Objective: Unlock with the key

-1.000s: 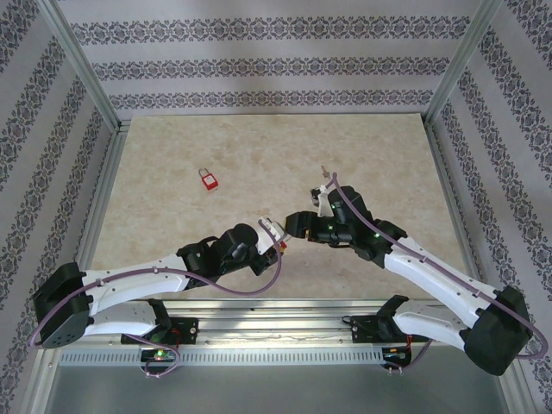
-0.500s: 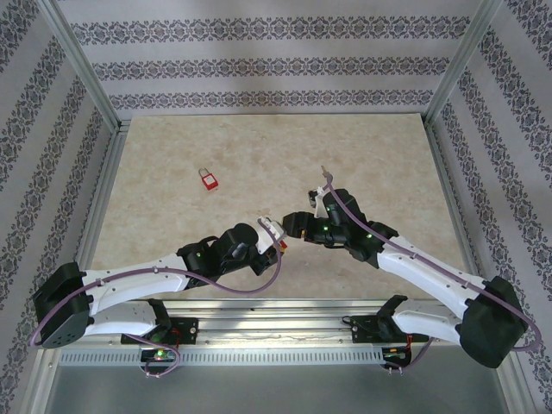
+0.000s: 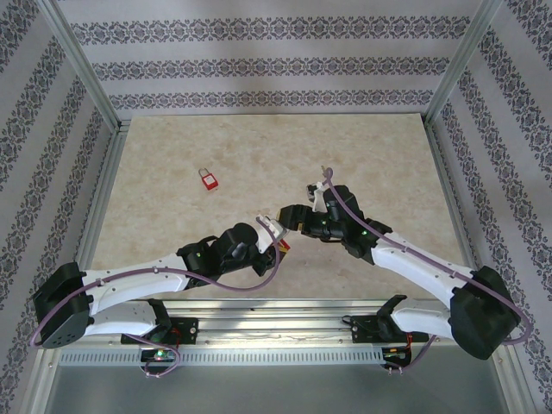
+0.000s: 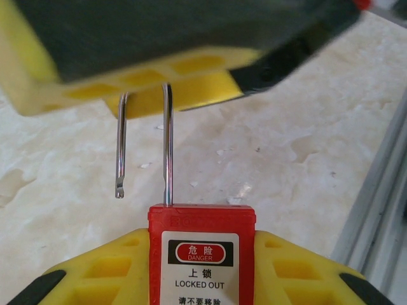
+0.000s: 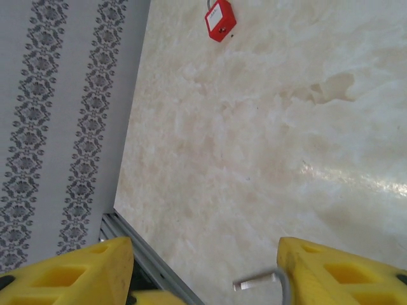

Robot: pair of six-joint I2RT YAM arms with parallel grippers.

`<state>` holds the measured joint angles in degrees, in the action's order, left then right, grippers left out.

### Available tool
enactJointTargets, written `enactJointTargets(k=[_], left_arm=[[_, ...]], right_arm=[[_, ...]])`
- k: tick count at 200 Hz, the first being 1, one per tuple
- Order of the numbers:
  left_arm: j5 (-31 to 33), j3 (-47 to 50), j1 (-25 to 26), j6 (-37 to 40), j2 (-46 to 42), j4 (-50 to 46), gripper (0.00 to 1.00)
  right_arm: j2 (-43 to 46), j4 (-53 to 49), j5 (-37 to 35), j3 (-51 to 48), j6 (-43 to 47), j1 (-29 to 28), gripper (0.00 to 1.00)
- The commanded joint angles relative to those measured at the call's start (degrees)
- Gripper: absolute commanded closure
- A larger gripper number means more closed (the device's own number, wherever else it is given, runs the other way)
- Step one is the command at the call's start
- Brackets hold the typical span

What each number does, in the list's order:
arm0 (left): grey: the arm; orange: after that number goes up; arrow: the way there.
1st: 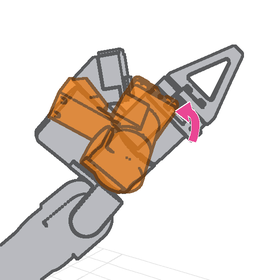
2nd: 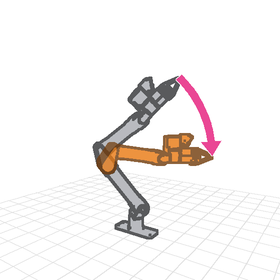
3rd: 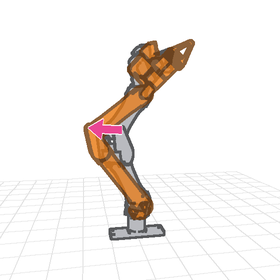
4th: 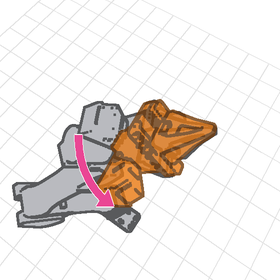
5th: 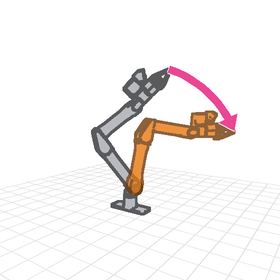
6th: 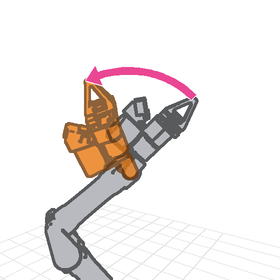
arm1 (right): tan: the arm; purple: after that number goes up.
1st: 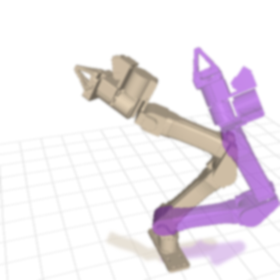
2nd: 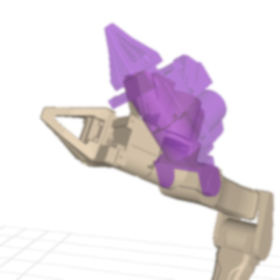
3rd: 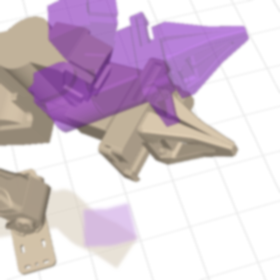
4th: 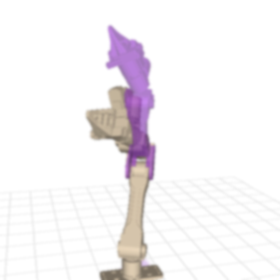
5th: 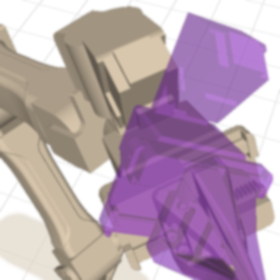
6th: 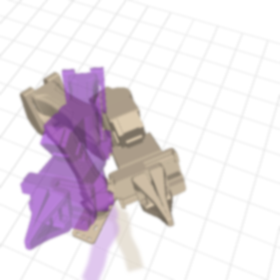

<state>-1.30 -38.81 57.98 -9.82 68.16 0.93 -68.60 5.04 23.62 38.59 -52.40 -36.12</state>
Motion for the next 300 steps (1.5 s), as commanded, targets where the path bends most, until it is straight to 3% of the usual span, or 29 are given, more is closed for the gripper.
enactJointTargets(k=[1, 38, 114, 167, 300], left_arm=[[-1.16, 0.05, -0.92, -3.05, 0.67, 1.94, 1.00], [2.30, -0.39, -2.28, -4.93, 1.10, -3.57, 1.00], [12.72, -4.33, -5.24, -5.79, 2.96, -19.92, 1.00], [12.30, -11.02, -9.52, -6.96, 10.27, -32.64, 1.00], [6.90, -15.55, -11.31, -7.58, 26.69, -29.06, 1.00]], right_arm=[[-0.51, 5.06, 1.74, -1.05, -0.81, 0.51, 0.38], [1.43, 2.42, 1.17, -1.58, 0.48, 1.33, 0.25], [6.61, -3.18, 1.61, -3.38, 3.96, 4.38, 0.12], [11.48, -6.12, 1.87, -4.56, 5.17, 6.49, 0.08], [19.94, -13.98, -0.37, -5.89, 6.88, 7.64, 0.06]])
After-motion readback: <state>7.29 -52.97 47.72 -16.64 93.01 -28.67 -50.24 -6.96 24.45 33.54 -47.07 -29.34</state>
